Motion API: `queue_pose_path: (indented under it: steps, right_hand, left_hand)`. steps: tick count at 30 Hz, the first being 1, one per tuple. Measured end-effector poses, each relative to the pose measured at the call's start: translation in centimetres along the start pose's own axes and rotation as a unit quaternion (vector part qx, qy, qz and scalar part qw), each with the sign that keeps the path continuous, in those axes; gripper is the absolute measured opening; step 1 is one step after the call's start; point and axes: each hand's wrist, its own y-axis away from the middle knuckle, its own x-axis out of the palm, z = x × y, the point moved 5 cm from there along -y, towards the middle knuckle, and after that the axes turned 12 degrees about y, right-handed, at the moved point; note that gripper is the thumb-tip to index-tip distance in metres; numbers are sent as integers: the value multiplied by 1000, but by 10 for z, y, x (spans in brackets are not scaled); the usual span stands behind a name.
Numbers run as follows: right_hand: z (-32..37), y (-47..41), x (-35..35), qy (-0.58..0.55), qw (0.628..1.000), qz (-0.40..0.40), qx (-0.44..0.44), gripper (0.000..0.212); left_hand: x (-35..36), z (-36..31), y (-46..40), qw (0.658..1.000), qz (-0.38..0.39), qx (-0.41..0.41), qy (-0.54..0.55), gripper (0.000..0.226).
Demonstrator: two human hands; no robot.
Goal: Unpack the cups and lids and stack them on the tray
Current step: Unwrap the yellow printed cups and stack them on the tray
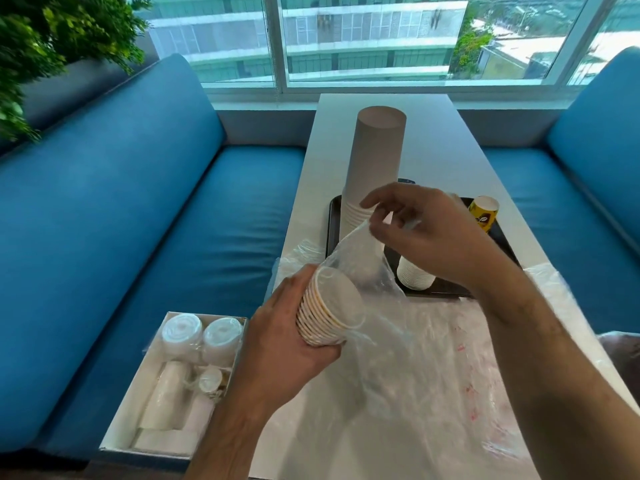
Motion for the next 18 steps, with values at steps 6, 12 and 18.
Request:
queue_pose_path:
  steps: [6, 12, 18]
  right_hand:
    - [-2, 10, 24, 11, 985, 171, 25, 54]
    - [-16, 4, 19, 23, 993, 97, 65, 29]
    - [-18, 16, -8, 16, 994, -66, 87, 16]
  left_hand:
    - [2, -4, -1, 1000, 4, 9, -6, 100]
    - [6, -3, -2, 1000, 9, 4, -4, 96]
    - [5, -5, -1, 999, -5, -11, -40, 93]
